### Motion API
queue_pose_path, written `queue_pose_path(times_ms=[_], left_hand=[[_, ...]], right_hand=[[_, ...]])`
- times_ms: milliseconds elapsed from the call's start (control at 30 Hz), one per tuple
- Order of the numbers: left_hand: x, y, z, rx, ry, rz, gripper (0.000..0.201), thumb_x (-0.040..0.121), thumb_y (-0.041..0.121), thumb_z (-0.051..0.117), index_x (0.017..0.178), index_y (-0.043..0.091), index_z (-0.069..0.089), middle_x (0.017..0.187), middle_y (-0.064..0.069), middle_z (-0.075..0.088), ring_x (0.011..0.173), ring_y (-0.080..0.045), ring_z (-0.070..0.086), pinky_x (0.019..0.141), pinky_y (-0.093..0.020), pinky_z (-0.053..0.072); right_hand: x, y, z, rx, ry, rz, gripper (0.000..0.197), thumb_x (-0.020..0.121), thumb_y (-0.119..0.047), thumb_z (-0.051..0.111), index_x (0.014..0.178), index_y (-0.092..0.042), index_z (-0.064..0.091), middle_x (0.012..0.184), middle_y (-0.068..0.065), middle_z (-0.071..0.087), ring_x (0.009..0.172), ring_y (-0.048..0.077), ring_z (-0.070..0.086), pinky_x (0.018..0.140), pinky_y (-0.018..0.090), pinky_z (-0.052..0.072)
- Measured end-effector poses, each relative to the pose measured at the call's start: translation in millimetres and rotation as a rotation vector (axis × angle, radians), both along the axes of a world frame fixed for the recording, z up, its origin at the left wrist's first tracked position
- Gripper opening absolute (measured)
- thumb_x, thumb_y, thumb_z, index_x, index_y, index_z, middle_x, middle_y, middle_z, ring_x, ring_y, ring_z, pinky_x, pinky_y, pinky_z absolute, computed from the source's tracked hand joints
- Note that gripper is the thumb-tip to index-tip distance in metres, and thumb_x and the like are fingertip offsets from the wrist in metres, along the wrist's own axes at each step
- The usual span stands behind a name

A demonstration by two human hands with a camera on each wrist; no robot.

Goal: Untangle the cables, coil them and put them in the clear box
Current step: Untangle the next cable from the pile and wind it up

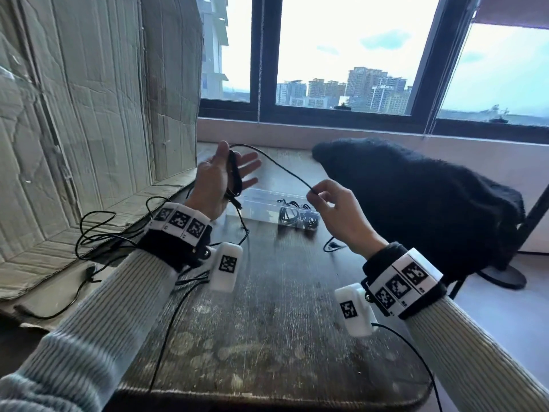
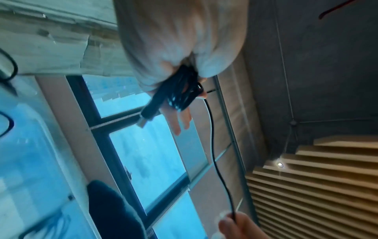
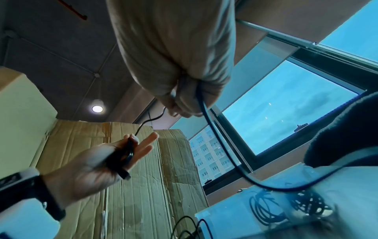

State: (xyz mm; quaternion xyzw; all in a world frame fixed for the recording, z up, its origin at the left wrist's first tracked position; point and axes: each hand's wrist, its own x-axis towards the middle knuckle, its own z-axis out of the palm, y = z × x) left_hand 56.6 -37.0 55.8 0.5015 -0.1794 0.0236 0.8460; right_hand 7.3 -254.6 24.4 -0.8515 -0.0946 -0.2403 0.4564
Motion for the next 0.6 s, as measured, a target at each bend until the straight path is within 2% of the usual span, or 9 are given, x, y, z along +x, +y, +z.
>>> queue_pose_path(times_ms=[100,167,267,333,367,433,467,533,600], left_hand=[[3.3,6.0,4.0,-0.094,0.024,0.044,0.045,0.103,0.038,0.028,0.081,0.008,0.053,0.100,-0.017,0.072,0.098,-0.030,0.069,0.081,-0.045,0.057],[2.8,5.5,7.9,-0.192,0.030,0.020,0.044,0.103,0.039,0.025,0.090,0.007,0.053,0.097,-0.015,0.073,0.096,-0.028,0.070,0.079,-0.046,0.058],[1.1,1.9,14.1,-0.285,0.072,-0.026,0.046,0.103,0.042,0.020,0.098,0.007,0.050,0.090,-0.008,0.072,0.091,-0.023,0.071,0.083,-0.054,0.054],[0.9,-1.9,16.0,-0.357,0.128,-0.050,0.046,0.102,0.043,0.021,0.095,0.007,0.049,0.080,-0.006,0.065,0.079,-0.020,0.072,0.081,-0.057,0.053],[0.5,-4.0,16.6,-0.374,0.154,-0.043,0.045,0.102,0.043,0.024,0.090,0.008,0.050,0.073,-0.005,0.061,0.069,-0.017,0.070,0.076,-0.053,0.056],[1.2,-8.0,16.7,-0.282,0.178,0.024,0.043,0.102,0.043,0.028,0.081,0.011,0.048,0.064,-0.001,0.052,0.048,-0.009,0.055,0.054,-0.030,0.056],[1.4,-10.3,16.2,-0.184,0.165,0.066,0.043,0.102,0.043,0.029,0.079,0.012,0.047,0.063,0.001,0.048,0.043,-0.006,0.046,0.044,-0.021,0.045],[4.8,-16.3,12.6,0.064,0.102,0.170,0.040,0.102,0.043,0.032,0.080,0.012,0.046,0.065,0.001,0.047,0.039,-0.004,0.037,0.035,-0.019,0.032],[6.4,-22.3,8.0,0.335,0.039,0.247,0.034,0.101,0.042,0.036,0.097,0.009,0.045,0.070,-0.002,0.055,0.040,-0.006,0.039,0.035,-0.020,0.031]], right_hand=[[-5.2,2.2,-2.7,-0.016,-0.034,0.076,0.015,0.093,-0.025,0.059,0.097,-0.021,0.074,0.091,-0.008,0.072,0.085,0.004,0.063,0.081,0.025,0.049],[-6.6,6.3,-2.0,-0.020,-0.016,0.136,0.021,0.095,-0.024,0.057,0.107,-0.019,0.073,0.100,-0.009,0.072,0.085,-0.007,0.062,0.081,0.015,0.046],[-9.4,12.6,1.3,-0.117,0.031,0.203,0.022,0.096,-0.019,0.056,0.110,-0.014,0.073,0.089,-0.015,0.070,0.063,-0.015,0.057,0.062,0.002,0.038],[-13.6,16.7,4.4,-0.197,0.076,0.255,0.021,0.095,-0.016,0.058,0.110,-0.012,0.072,0.075,-0.024,0.067,0.052,-0.017,0.053,0.051,0.002,0.037],[-16.1,18.7,6.0,-0.224,0.100,0.286,0.021,0.095,-0.014,0.058,0.112,-0.012,0.070,0.061,-0.029,0.063,0.047,-0.015,0.052,0.047,0.004,0.036],[-20.2,23.1,8.9,-0.267,0.126,0.344,0.022,0.094,-0.012,0.059,0.113,-0.008,0.069,0.046,-0.028,0.054,0.043,-0.009,0.050,0.046,0.006,0.033],[-22.5,25.3,11.1,-0.291,0.144,0.368,0.022,0.094,-0.013,0.059,0.113,-0.007,0.069,0.043,-0.025,0.051,0.042,-0.006,0.047,0.046,0.005,0.032],[-25.9,29.1,15.1,-0.367,0.177,0.398,0.022,0.094,-0.017,0.059,0.111,-0.011,0.071,0.042,-0.021,0.048,0.041,-0.003,0.043,0.045,0.006,0.030],[-30.2,32.2,20.4,-0.484,0.185,0.410,0.021,0.094,-0.019,0.060,0.109,-0.014,0.073,0.043,-0.024,0.051,0.045,-0.005,0.047,0.048,0.007,0.033]])
